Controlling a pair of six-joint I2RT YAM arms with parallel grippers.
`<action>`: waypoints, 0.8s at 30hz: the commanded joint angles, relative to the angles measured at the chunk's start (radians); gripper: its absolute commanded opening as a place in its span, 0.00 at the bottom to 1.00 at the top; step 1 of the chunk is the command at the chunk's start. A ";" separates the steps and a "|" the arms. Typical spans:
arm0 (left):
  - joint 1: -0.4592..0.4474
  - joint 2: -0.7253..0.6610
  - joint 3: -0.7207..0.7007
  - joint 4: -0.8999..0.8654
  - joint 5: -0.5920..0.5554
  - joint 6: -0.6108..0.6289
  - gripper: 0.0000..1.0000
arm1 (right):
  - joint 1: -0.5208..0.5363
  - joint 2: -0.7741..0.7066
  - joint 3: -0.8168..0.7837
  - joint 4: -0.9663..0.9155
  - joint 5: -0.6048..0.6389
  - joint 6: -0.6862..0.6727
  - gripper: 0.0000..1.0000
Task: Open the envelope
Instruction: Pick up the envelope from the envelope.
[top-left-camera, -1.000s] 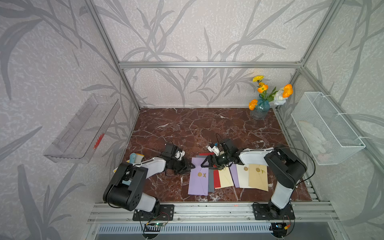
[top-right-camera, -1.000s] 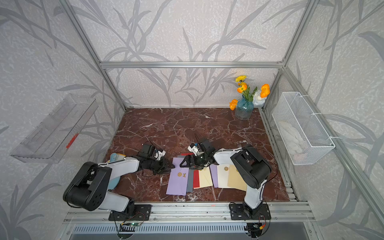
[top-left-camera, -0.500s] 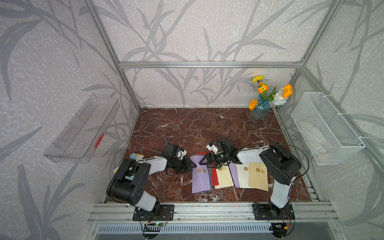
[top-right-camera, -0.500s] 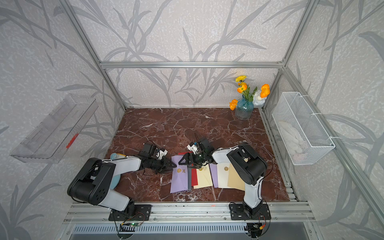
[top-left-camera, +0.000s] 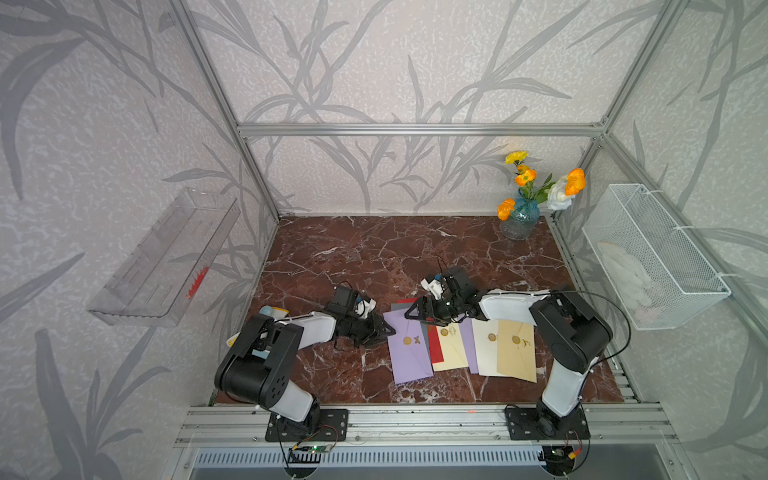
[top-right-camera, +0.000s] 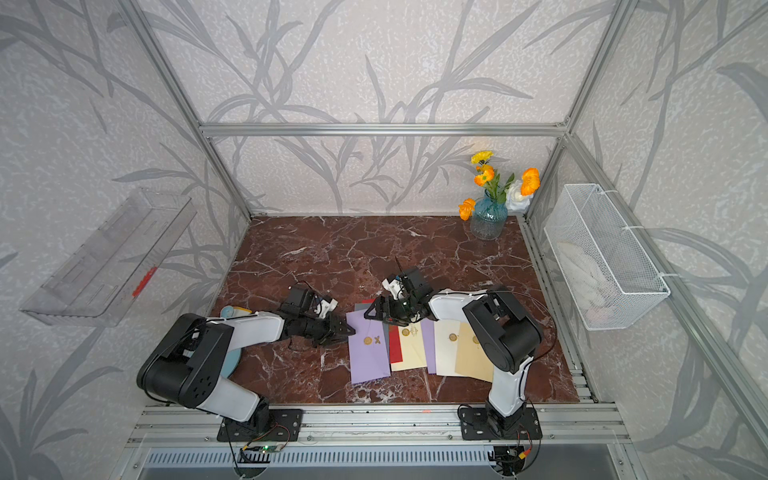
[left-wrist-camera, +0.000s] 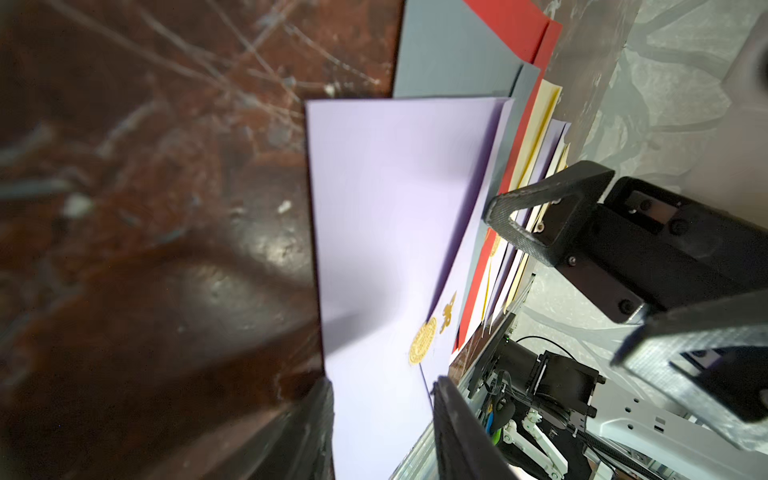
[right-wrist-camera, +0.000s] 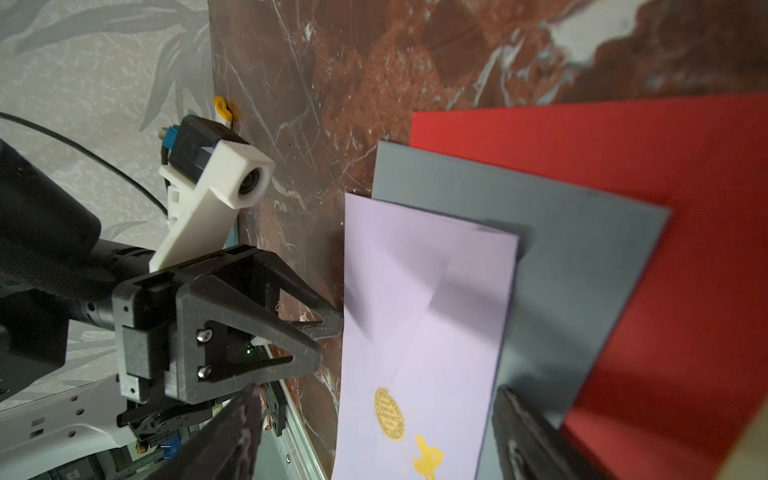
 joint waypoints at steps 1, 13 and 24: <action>-0.006 0.048 -0.028 -0.080 -0.131 -0.008 0.42 | -0.006 -0.010 0.032 -0.045 0.010 -0.033 0.86; -0.006 0.050 -0.035 -0.075 -0.138 -0.014 0.43 | -0.034 -0.041 -0.016 -0.120 -0.033 -0.041 0.86; -0.008 0.059 -0.037 -0.062 -0.140 -0.024 0.43 | -0.034 -0.078 -0.026 -0.137 -0.029 -0.060 0.84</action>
